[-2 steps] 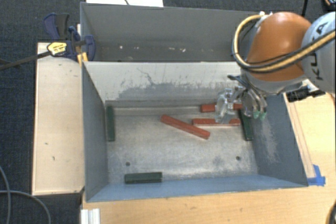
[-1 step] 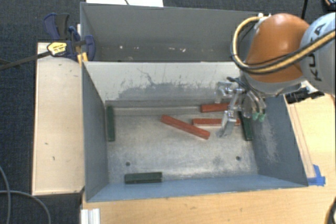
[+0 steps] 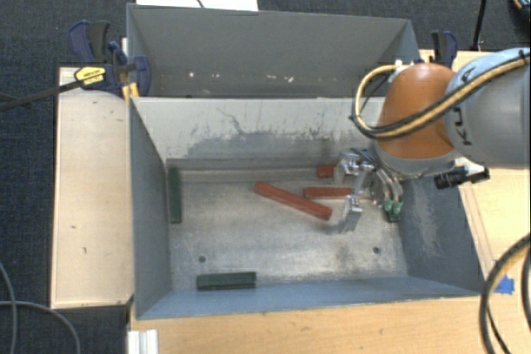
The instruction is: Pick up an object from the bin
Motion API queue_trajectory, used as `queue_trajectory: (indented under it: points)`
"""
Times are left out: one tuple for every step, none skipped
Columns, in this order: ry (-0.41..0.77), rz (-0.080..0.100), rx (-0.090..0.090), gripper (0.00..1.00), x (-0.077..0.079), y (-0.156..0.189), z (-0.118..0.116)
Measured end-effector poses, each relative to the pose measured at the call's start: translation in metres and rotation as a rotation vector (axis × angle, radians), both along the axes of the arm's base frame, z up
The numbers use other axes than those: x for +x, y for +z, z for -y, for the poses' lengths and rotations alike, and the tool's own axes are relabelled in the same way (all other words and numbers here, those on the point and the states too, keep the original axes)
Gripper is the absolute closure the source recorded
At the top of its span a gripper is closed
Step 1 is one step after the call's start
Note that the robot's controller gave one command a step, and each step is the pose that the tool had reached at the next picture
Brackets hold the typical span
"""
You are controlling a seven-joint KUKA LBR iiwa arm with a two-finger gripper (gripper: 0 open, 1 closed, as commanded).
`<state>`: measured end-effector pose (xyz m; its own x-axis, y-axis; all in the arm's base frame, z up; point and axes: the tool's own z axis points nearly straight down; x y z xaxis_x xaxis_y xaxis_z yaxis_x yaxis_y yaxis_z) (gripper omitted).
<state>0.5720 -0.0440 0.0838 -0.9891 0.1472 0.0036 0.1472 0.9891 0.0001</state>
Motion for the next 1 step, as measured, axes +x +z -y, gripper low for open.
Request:
queue_trajectory:
  points:
    - [-0.071,0.008,0.002,0.00,0.0136,-0.0138,-0.0456]
